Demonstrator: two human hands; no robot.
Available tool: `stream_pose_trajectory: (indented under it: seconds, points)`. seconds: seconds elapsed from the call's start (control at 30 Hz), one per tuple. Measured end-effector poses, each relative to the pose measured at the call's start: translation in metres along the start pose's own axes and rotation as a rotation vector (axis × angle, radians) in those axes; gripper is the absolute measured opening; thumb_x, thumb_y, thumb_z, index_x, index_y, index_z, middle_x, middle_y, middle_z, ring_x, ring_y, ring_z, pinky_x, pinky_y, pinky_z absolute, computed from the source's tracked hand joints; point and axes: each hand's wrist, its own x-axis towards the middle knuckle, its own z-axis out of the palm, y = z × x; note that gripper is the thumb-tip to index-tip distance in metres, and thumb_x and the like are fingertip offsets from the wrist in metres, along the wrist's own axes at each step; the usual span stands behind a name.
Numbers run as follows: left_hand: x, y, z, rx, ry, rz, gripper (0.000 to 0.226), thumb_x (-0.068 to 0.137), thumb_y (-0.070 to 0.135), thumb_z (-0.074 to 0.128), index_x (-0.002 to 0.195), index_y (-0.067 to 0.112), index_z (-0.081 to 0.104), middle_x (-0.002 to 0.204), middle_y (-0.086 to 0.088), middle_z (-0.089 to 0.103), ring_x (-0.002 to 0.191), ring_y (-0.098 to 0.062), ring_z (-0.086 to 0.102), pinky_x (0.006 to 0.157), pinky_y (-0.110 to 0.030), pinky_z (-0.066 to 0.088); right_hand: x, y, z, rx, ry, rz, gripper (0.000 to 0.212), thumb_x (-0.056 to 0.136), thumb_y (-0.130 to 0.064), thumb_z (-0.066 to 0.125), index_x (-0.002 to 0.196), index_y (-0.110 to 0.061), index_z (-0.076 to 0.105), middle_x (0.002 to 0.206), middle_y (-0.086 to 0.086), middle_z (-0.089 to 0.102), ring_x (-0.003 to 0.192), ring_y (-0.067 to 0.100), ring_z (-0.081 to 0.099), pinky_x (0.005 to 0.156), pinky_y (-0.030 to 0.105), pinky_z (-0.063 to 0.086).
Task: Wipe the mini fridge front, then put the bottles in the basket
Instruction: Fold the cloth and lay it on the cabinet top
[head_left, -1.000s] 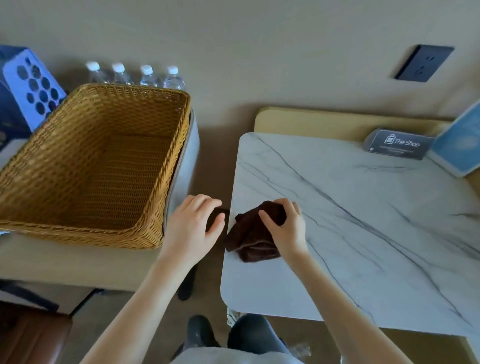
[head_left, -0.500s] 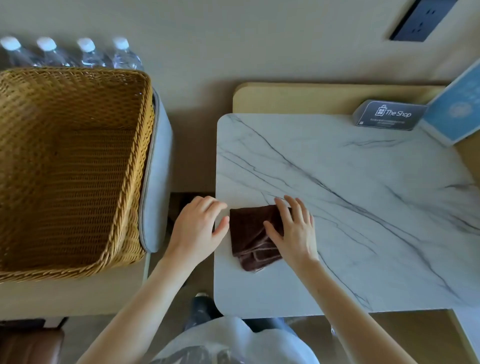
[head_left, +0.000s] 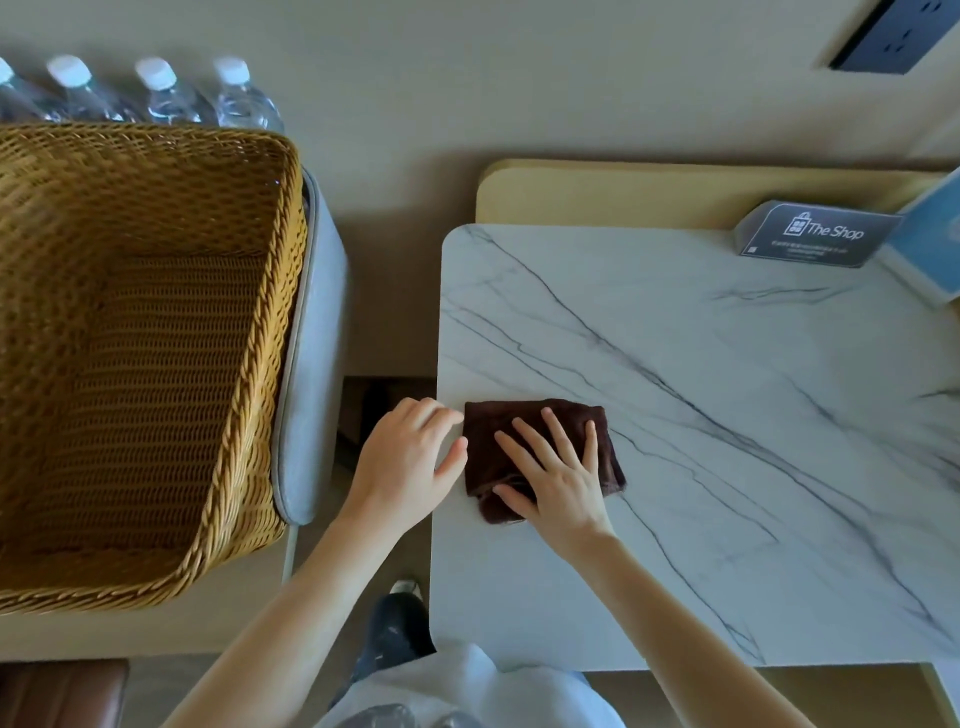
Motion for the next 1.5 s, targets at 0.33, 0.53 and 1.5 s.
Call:
stream_pose_trajectory:
  seconds: [0.33,0.53,1.5]
  points:
    - [0.059,-0.013,0.018,0.035,0.005,-0.092,0.034,0.093,0.033,0.049,0.109,0.01,0.069,0.103,-0.003,0.068,0.092,-0.022,0.063,0.073,-0.036,0.056,0.112,0.033,-0.001,0.006,-0.001,-0.005,0.06,0.091,-0.062,0.038,0.142,-0.033,0.048,0.147,-0.004,0.048,0.147,0.028,0.026,0.115,0.066,0.008]
    - [0.09,-0.025,0.029,0.085,-0.019,-0.123,0.039,0.094,0.036,0.046,0.113,0.011,0.068,0.107,-0.003,0.068,0.097,-0.02,0.064,0.076,-0.032,0.056,0.183,0.059,0.001,-0.004,0.004,-0.008,0.061,0.09,-0.062,0.037,0.142,-0.032,0.048,0.147,-0.003,0.048,0.146,0.029,0.027,0.114,0.067,0.008]
    - [0.075,0.016,-0.037,0.199,0.131,-0.051,0.034,0.094,0.033,0.049,0.112,0.009,0.065,0.102,-0.004,0.066,0.091,-0.023,0.061,0.071,-0.032,0.053,0.128,0.025,-0.086,0.261,0.401,-0.037,0.034,0.094,-0.029,0.056,0.115,-0.004,0.065,0.112,0.009,0.067,0.106,0.031,0.061,0.09,0.042,0.05]
